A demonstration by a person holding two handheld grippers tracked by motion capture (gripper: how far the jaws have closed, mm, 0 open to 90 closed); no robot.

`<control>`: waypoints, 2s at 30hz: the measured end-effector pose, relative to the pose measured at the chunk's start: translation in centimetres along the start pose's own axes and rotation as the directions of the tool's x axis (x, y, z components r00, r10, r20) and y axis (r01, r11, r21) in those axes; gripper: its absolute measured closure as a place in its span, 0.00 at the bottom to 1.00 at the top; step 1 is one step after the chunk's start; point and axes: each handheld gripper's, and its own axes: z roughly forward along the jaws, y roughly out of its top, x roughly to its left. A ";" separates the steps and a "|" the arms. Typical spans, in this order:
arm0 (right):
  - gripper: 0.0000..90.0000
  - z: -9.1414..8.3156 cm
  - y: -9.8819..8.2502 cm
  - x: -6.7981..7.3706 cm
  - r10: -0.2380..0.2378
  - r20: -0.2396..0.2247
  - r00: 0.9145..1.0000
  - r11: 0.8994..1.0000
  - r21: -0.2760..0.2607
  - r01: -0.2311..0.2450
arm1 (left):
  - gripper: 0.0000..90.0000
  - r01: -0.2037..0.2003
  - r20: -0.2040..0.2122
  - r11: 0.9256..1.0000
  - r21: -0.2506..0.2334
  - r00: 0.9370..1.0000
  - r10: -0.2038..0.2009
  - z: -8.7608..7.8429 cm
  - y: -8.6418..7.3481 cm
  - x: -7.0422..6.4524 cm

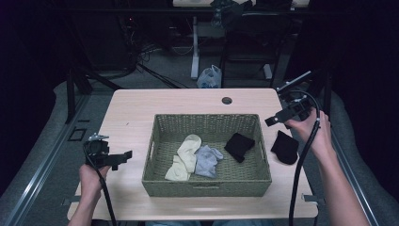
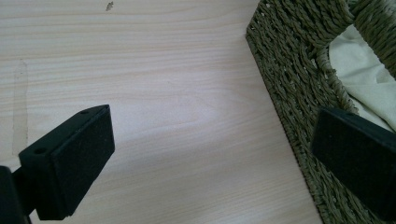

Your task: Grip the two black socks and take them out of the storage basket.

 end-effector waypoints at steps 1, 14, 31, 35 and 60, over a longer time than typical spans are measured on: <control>0.00 -0.1 0.4 0.4 -0.014 -0.003 1.000 1.000 0.001 0.014 | 0.00 0.000 0.000 1.000 0.000 1.000 0.000 0.0 0.0 0.0; 0.00 2.5 3.7 4.8 -0.108 -0.038 0.993 0.994 0.023 0.109 | 0.00 0.000 0.004 1.000 -0.002 1.000 0.000 0.0 0.0 0.0; 0.01 10.4 3.6 8.2 -0.132 -0.070 0.989 0.982 0.124 0.140 | 0.00 -0.002 0.008 1.000 0.001 1.000 0.002 -0.1 0.1 0.1; 0.02 12.3 3.4 8.4 -0.135 -0.069 0.988 0.976 0.165 0.145 | 0.00 0.000 0.006 1.000 -0.003 1.000 0.000 -0.1 0.0 0.1; 0.20 18.5 2.7 9.3 -0.115 -0.034 0.993 0.946 0.302 0.120 | 0.00 -0.004 0.012 1.000 -0.003 1.000 0.004 0.0 0.1 0.0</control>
